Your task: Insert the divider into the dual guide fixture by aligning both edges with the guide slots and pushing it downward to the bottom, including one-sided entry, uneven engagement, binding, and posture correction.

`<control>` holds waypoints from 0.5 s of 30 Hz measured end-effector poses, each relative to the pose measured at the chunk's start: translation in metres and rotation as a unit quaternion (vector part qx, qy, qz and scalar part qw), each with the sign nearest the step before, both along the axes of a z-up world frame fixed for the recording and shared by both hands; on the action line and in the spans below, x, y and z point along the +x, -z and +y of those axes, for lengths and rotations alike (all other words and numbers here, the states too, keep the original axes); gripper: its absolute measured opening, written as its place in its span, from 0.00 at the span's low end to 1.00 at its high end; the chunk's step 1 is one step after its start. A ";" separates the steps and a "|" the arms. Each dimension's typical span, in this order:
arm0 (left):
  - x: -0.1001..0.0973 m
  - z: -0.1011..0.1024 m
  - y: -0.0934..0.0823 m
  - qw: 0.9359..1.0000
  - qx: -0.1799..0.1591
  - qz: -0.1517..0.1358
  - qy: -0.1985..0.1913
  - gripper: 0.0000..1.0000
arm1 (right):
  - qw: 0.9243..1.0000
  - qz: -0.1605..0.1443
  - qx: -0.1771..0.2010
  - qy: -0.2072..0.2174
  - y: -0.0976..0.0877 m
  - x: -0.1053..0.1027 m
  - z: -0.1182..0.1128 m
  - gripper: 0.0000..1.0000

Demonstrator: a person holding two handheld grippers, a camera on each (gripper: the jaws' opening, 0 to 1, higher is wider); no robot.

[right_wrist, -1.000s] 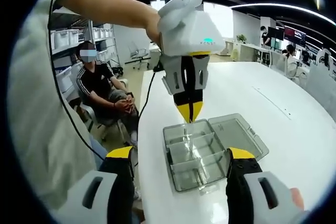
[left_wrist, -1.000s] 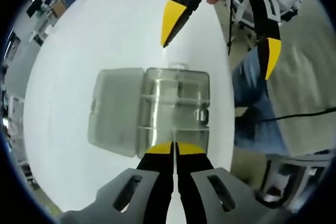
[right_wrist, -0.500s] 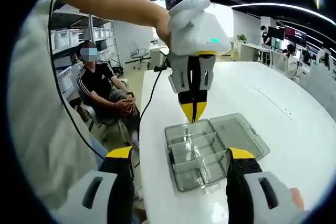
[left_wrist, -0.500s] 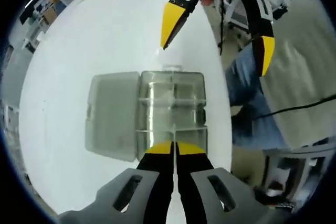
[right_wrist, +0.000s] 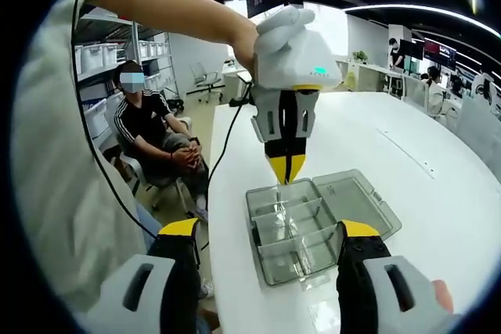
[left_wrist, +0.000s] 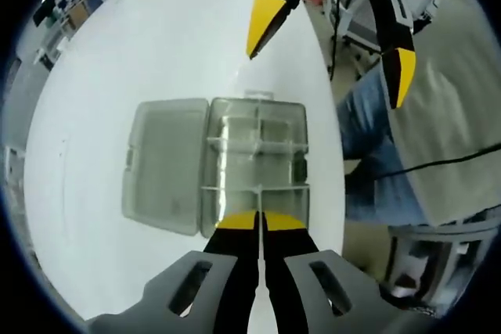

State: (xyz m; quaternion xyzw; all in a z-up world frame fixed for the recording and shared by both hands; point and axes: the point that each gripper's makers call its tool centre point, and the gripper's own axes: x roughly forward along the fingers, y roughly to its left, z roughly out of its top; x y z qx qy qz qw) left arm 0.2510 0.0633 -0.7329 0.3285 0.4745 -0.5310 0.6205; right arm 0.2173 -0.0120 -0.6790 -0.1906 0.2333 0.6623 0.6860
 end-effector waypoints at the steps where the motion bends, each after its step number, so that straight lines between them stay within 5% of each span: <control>1: 0.000 0.000 0.000 1.000 0.000 0.000 0.001 0.00 | 1.000 0.001 0.000 0.001 0.000 0.000 0.000 0.68; 15: -0.001 0.001 0.007 1.000 0.016 0.002 0.010 0.00 | 1.000 0.003 -0.002 0.003 0.001 -0.001 -0.002 0.68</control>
